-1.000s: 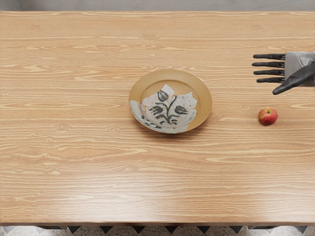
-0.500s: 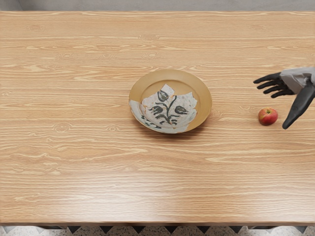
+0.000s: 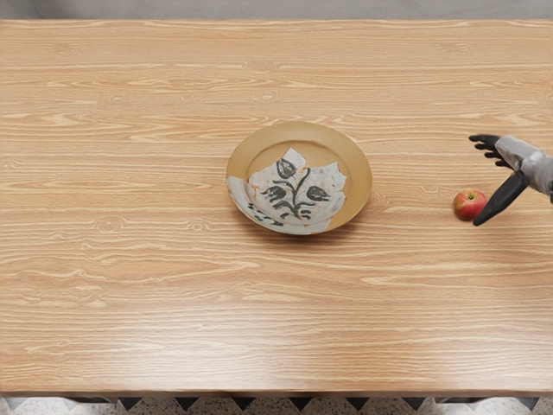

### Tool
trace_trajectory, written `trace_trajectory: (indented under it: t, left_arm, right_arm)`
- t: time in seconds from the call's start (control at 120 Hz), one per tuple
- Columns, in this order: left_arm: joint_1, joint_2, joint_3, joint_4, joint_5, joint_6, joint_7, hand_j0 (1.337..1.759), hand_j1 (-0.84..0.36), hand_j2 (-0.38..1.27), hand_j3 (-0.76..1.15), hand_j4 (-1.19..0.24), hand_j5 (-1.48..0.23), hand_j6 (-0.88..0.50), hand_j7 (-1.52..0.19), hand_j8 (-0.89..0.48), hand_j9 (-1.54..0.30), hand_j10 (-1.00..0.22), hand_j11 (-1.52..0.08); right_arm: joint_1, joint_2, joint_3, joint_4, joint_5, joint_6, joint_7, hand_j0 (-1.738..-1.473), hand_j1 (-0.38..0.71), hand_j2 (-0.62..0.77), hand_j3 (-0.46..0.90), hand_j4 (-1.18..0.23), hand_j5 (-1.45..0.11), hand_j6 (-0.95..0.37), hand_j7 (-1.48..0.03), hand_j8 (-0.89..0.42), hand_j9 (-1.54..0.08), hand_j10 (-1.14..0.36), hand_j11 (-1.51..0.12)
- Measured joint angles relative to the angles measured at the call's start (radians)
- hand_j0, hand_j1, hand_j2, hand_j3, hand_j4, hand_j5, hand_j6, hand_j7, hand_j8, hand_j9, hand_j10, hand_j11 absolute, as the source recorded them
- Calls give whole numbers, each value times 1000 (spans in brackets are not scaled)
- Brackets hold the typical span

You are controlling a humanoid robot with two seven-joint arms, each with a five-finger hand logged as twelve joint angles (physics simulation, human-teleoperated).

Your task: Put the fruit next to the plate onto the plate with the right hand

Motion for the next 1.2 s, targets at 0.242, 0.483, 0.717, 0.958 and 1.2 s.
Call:
trace_trajectory:
  t: [0.242, 0.483, 0.717, 0.958, 1.2]
  left_arm:
    - [0, 0, 0, 0, 0, 0, 0, 1658, 55, 49, 0, -245, -318, -245, -318, -245, -318, -245, -318]
    - [0, 0, 0, 0, 0, 0, 0, 1658, 55, 49, 0, -245, -318, -245, -318, -245, -318, -245, -318]
    - [0, 0, 0, 0, 0, 0, 0, 1658, 55, 49, 0, -245, -318, -245, -318, -245, -318, -245, -318]
    - [0, 0, 0, 0, 0, 0, 0, 1658, 55, 49, 0, -245, -318, -245, -318, -245, -318, -245, -318]
    - [0, 0, 0, 0, 0, 0, 0, 1658, 55, 49, 0, -245, -318, -245, -318, -245, -318, -245, -318]
  right_arm:
    - [-23, 82, -50, -79, -72, -69, 61, -1658, -179, -25, 0, -150, -188, -152, -187, -150, -188, -149, -188]
    - [-50, 99, -58, -85, -79, -117, 77, -1658, -79, -42, 0, -233, -297, -235, -296, -233, -297, -232, -296]
    - [-84, 92, -59, -75, -78, -160, 103, -1658, 46, -62, 0, -336, -432, -338, -431, -337, -432, -336, -432]
    - [-87, 88, -60, -59, -78, -161, 104, -1658, 197, -70, 0, -467, -600, -468, -601, -424, -601, -466, -601]
    - [-88, 85, -59, -54, -78, -156, 102, -1657, 274, 56, 0, -550, -699, -548, -705, -360, -706, -420, -713]
